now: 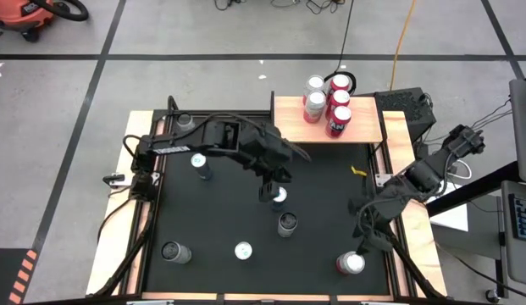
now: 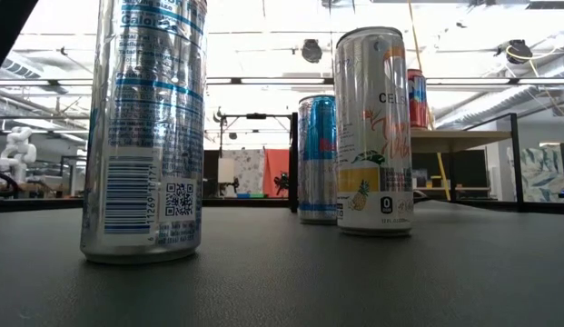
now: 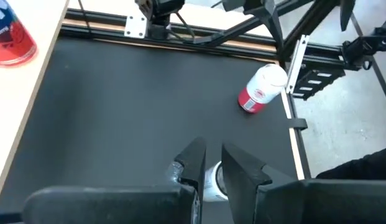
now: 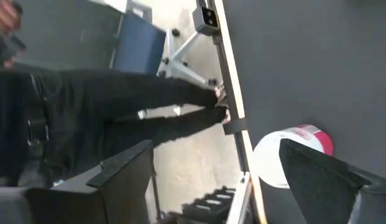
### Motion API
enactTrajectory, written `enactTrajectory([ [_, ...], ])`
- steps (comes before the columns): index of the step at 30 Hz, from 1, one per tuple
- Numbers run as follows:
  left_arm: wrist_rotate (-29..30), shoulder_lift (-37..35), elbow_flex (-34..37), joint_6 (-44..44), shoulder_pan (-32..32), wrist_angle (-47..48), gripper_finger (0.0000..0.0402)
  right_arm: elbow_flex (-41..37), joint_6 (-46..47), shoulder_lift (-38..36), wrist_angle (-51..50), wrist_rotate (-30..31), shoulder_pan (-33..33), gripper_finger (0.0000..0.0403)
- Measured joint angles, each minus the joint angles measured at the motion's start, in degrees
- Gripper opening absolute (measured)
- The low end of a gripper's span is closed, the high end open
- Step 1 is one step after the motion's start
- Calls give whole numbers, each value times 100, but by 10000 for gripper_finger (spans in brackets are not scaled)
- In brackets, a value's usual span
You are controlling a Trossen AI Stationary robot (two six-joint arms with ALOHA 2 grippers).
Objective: Place canned beverage on shelf
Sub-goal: Put the pink white soda can on the shelf aligned with the other pink white soda cans
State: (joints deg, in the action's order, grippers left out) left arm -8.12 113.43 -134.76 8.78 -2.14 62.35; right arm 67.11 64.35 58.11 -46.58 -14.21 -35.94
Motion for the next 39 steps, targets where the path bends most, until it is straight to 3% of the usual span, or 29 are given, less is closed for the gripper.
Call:
enactTrajectory([
  [7, -13, 0, 0, 37, -126, 91, 54, 0, 791, 138, 338, 717, -543, 324],
  [15, -140, 0, -13, 284, -276, 520, 54, 0, 1518, 761, 206, 730, -1039, 324],
  [18, -133, -2, -15, 297, -363, 522, 54, 0, 1487, 888, 151, 744, -971, 324],
  [24, 141, -114, -32, 343, -591, 595, 54, 88, 1241, 874, 228, 1880, -968, 325],
  [27, 259, -167, -28, 520, -709, 746, 54, 126, 884, 904, 178, 2159, -987, 325],
  [33, 549, -190, -26, 599, -930, 999, 54, 140, 157, 1201, 176, 2147, -1347, 325],
  [39, 544, -205, -26, 682, -1133, 1135, 54, 140, 446, 1554, 256, 2030, -1676, 360],
])
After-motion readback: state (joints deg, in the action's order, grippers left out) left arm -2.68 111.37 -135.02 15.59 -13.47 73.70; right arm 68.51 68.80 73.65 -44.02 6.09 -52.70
